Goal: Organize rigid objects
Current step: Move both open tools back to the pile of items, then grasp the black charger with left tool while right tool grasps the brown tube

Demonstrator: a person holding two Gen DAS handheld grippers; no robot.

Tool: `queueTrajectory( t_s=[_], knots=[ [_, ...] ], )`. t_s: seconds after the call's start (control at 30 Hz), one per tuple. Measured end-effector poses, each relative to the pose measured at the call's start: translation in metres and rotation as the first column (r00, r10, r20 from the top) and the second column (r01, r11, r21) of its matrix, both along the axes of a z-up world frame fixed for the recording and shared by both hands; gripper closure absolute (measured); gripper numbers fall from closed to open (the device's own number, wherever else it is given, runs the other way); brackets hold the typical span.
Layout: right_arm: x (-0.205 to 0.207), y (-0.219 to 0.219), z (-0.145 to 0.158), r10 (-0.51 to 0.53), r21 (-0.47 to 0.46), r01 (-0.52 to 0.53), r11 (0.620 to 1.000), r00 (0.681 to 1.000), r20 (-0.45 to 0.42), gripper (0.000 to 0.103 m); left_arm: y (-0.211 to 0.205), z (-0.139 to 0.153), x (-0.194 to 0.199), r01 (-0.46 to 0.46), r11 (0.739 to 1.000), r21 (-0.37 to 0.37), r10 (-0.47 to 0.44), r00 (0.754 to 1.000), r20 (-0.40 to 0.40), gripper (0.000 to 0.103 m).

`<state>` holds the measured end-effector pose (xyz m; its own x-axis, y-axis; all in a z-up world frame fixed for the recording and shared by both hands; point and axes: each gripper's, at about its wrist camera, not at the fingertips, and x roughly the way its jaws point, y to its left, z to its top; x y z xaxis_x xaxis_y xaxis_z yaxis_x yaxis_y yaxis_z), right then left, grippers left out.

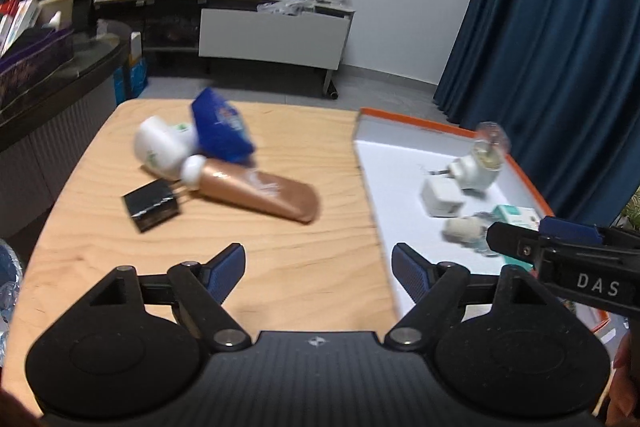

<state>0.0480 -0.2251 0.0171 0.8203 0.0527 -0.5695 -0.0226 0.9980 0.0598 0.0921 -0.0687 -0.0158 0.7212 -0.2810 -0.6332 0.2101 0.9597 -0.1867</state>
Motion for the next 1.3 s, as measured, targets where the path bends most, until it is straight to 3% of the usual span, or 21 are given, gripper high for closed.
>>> queueTrajectory(
  t_s=[0.23, 0.4, 0.6, 0.67, 0.73, 0.87, 1.0, 1.1, 1.2, 1.3],
  knots=[
    [0.023, 0.037, -0.001, 0.13, -0.06, -0.131, 0.99, 0.991, -0.022, 0.023, 0.057, -0.022, 0.039, -0.037, 0.993, 0.112, 0.04, 0.999, -0.018, 0.015],
    [0.048, 0.051, -0.003, 0.152, -0.083, -0.155, 0.984, 0.988, -0.038, 0.023, 0.071, -0.039, 0.069, 0.055, 0.97, 0.238, -0.067, 0.997, 0.042, 0.011],
    [0.078, 0.065, -0.007, 0.221, -0.085, -0.225, 0.971, 0.974, -0.058, 0.023, 0.086, -0.052, 0.093, 0.159, 0.963, 0.216, -0.176, 0.983, 0.06, 0.014],
    [0.089, 0.071, -0.01, 0.247, -0.087, -0.253, 0.964, 0.966, -0.07, 0.023, 0.087, -0.054, 0.097, 0.198, 0.966, 0.169, -0.208, 0.977, 0.047, 0.02],
    [0.1, 0.079, -0.012, 0.282, -0.091, -0.288, 0.953, 0.956, -0.078, 0.022, 0.085, -0.054, 0.095, 0.203, 0.961, 0.187, -0.218, 0.974, 0.063, 0.03],
    [0.12, 0.101, -0.019, 0.407, -0.107, -0.418, 0.902, 0.906, -0.114, 0.021, 0.086, -0.053, 0.09, 0.197, 0.963, 0.185, -0.214, 0.974, 0.077, 0.067],
    [0.146, 0.121, -0.029, 0.517, -0.129, -0.541, 0.831, 0.837, -0.182, 0.02, 0.088, -0.052, 0.085, 0.155, 0.973, 0.171, -0.168, 0.984, 0.065, 0.066],
    [0.168, 0.133, -0.038, 0.589, -0.104, -0.622, 0.776, 0.774, -0.234, 0.02, 0.095, -0.05, 0.082, 0.106, 0.988, 0.113, -0.111, 0.993, 0.041, 0.066],
    [0.185, 0.146, -0.049, 0.625, -0.104, -0.666, 0.739, 0.734, -0.266, 0.02, 0.1, -0.046, 0.078, 0.055, 0.994, 0.093, -0.059, 0.998, 0.034, 0.066],
    [0.2, 0.156, -0.06, 0.63, -0.099, -0.675, 0.731, 0.724, -0.283, 0.02, 0.103, -0.042, 0.075, 0.017, 0.998, 0.068, -0.02, 0.999, 0.045, 0.066]
  ],
)
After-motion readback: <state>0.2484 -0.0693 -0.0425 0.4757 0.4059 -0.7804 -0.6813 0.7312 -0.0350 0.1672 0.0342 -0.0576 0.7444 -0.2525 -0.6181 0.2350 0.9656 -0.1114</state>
